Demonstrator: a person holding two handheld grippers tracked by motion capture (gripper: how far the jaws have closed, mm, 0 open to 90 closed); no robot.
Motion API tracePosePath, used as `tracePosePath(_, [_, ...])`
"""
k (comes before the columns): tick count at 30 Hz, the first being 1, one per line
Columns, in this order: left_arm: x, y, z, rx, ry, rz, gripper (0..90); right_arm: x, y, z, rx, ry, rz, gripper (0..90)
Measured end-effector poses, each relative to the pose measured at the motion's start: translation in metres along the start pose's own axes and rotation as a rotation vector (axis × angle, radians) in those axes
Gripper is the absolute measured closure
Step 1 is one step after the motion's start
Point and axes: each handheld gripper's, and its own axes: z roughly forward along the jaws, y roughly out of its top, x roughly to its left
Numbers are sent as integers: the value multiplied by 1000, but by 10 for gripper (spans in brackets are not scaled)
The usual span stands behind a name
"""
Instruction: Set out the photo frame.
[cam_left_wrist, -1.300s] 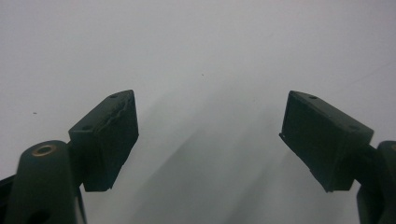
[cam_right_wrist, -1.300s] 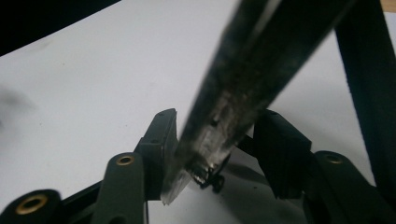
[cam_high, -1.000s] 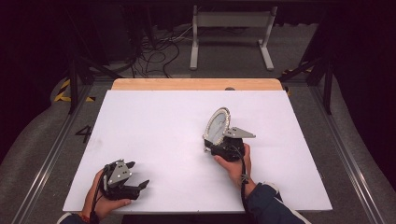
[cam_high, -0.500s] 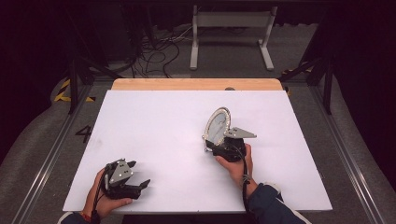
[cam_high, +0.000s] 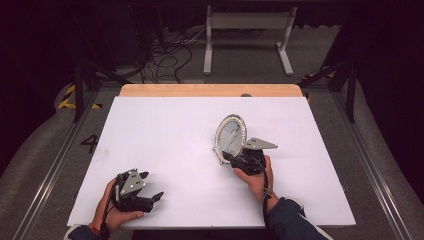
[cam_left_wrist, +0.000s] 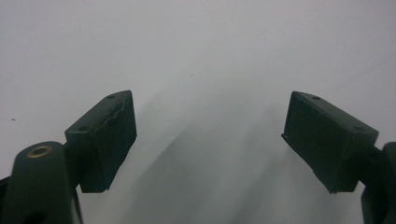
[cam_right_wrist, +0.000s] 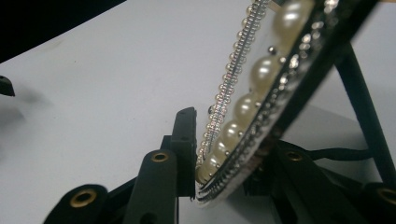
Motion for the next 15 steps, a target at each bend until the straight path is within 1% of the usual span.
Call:
tracePosePath(3, [0,1,1,0,-3,4,176,-1,-1,-2,4,12,0,726])
tracePosePath(8, [0,4,4,-4,-14,9,175,-3,-1,-5,16,52,-7,775])
tracePosePath(12, [2,7,6,-20,-38,2,171,-2,-1,-8,28,80,-12,785])
tracePosePath(15, [2,9,7,-24,-38,8,170,-3,-1,-10,41,100,-7,788])
